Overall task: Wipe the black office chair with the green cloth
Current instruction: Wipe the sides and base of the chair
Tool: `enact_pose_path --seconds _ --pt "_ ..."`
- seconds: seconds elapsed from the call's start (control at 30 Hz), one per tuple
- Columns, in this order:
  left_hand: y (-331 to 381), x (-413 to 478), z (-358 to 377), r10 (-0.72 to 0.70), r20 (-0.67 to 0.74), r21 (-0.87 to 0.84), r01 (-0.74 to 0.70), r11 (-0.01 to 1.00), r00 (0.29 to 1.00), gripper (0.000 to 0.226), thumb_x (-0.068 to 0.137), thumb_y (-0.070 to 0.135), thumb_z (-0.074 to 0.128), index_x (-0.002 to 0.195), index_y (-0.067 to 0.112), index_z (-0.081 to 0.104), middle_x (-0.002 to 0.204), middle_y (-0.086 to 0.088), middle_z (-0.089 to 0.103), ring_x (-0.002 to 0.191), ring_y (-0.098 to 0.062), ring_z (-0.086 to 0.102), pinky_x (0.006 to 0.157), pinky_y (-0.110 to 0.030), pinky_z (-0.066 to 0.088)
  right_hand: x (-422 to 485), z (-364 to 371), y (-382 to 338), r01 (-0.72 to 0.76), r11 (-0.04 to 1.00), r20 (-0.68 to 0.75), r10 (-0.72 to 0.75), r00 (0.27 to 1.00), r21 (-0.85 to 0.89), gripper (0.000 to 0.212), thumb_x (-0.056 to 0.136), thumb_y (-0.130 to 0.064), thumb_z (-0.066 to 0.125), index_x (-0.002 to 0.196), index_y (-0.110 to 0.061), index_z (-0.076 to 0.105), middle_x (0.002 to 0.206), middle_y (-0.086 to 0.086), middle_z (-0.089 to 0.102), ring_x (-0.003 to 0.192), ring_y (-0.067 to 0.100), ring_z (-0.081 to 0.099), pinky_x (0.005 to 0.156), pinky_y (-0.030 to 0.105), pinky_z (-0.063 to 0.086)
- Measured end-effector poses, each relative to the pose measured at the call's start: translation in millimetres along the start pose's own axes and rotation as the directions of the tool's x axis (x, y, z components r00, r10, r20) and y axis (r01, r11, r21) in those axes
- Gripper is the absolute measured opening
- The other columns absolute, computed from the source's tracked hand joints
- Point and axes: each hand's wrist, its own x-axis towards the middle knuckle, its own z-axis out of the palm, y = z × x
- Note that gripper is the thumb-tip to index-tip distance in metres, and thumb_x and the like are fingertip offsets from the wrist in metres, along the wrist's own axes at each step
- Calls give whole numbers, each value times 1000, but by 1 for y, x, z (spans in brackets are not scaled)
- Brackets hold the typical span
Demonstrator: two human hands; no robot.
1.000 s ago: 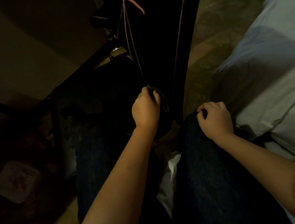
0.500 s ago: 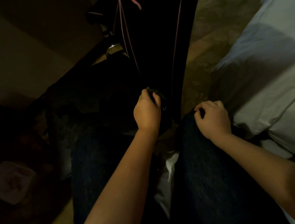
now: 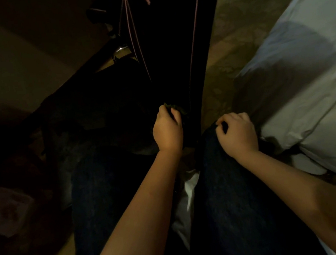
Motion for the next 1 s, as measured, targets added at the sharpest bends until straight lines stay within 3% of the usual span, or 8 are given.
enact_pose_path --seconds 0.2,0.43,0.73,1.0 --pt "0 -2 9 -26 14 -41 27 999 1000 21 102 21 43 98 4 54 81 -8 56 69 -23 57 57 -36 42 -1 0 -1 7 1000 -15 -7 1000 2 13 89 -22 55 91 -15 66 96 2 66 98 25 49 82 42 46" --pt "2 -5 18 -77 49 -87 81 993 996 22 102 19 42 94 2 52 84 -11 55 74 -27 56 59 -33 34 1 2 1 -4 1000 -22 4 1000 -7 12 89 -22 55 89 -17 66 96 1 65 98 24 48 80 39 44" --pt "5 -8 31 -105 116 -69 114 991 988 24 102 18 44 99 -3 54 95 -21 61 86 -35 60 72 -46 47 2 4 2 -7 1000 -37 7 999 -14 11 87 -24 56 88 -20 66 93 -1 65 97 23 49 78 36 41" --pt "0 -7 32 -109 119 -122 123 985 987 19 99 20 52 101 3 59 95 -14 65 87 -28 62 70 -36 47 3 1 3 -17 1000 -29 17 999 -18 11 87 -22 55 87 -19 66 92 -1 65 96 24 49 78 37 43"
